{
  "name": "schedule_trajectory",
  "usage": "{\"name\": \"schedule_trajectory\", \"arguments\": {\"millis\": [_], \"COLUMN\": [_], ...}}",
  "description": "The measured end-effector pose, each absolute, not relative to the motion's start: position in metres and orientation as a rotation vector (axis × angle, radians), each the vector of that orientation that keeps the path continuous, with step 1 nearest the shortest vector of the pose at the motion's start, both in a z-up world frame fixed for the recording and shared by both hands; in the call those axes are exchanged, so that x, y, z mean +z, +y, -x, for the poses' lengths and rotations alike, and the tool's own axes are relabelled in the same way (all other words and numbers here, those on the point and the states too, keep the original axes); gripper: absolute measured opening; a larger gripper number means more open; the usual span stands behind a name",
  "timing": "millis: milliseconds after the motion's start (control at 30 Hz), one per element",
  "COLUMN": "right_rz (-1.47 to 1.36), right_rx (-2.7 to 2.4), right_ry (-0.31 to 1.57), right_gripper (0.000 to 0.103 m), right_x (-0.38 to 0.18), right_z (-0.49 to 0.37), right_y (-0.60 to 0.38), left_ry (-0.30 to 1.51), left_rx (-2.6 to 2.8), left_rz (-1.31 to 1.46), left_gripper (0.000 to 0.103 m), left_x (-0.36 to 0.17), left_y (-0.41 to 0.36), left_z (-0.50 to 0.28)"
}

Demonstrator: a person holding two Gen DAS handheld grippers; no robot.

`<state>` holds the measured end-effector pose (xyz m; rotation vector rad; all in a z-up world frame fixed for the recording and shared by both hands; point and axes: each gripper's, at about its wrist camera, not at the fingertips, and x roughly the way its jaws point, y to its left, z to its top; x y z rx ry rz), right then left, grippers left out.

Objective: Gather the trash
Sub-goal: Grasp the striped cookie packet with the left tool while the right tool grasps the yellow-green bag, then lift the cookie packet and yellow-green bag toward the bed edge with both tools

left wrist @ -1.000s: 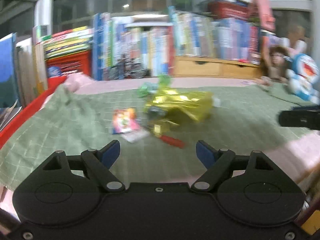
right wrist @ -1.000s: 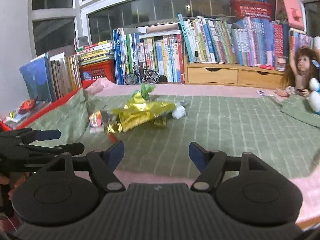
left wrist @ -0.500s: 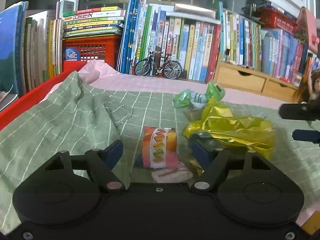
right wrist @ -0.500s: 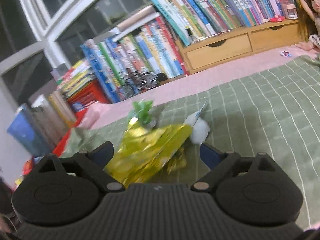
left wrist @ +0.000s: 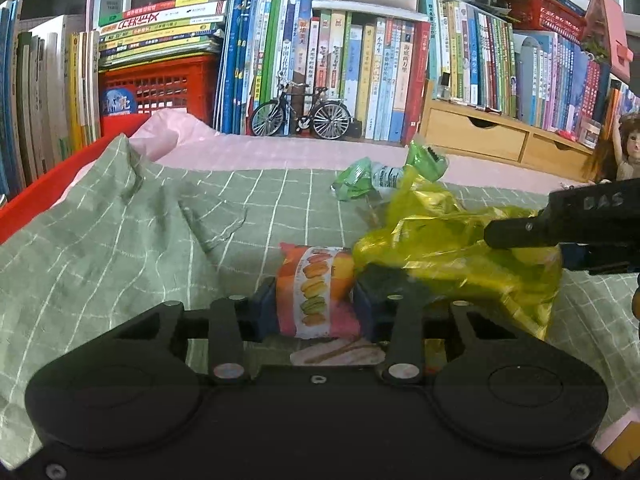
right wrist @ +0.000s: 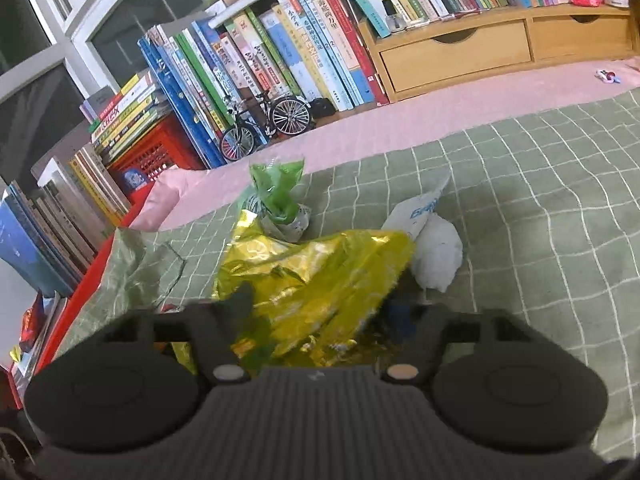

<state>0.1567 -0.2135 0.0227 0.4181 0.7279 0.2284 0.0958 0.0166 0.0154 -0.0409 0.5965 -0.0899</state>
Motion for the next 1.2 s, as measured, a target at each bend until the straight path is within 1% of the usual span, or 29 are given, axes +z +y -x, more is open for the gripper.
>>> {"name": "schedule_trajectory", "arguments": {"millis": [33, 433, 533, 733, 900, 967, 1000, 1067, 1133, 1200], "right_rz": [-0.406, -0.3, -0.27, -0.248, -0.094, -0.03, -0.01, 0.021, 0.044, 0.061], "right_rx": [0.225, 0.207, 0.193, 0.19, 0.166, 0.162, 0.169, 0.172, 0.176, 0.177], "right_ry": [0.724, 0.574, 0.54, 0.495, 0.438, 0.432, 0.434, 0.432, 0.428, 0.424], "right_gripper": [0.043, 0.025, 0.024, 0.024, 0.024, 0.025, 0.031, 0.05, 0.064, 0.067], "right_x": [0.024, 0.066, 0.077, 0.091, 0.094, 0.09, 0.088, 0.081, 0.074, 0.068], "right_z": [-0.156, -0.129, -0.123, -0.109, -0.085, -0.076, -0.073, -0.066, -0.059, -0.054], "right_y": [-0.213, -0.211, -0.211, -0.217, -0.211, -0.21, -0.21, -0.209, -0.208, -0.205], "left_ry": [0.59, 0.516, 0.503, 0.487, 0.485, 0.49, 0.493, 0.499, 0.505, 0.511], "left_rx": [-0.093, -0.096, -0.099, -0.113, -0.134, -0.138, -0.141, -0.145, -0.147, -0.15], "left_rz": [0.039, 0.041, 0.038, 0.039, 0.033, 0.03, 0.029, 0.028, 0.026, 0.024], "left_gripper": [0.038, 0.036, 0.036, 0.036, 0.036, 0.036, 0.036, 0.036, 0.036, 0.036], "left_x": [0.018, 0.051, 0.058, 0.068, 0.07, 0.069, 0.068, 0.066, 0.064, 0.062], "left_y": [0.016, 0.016, 0.016, 0.014, 0.01, 0.008, 0.007, 0.006, 0.004, 0.002], "left_z": [-0.094, -0.07, -0.064, -0.053, -0.046, -0.044, -0.044, -0.044, -0.044, -0.044]}}
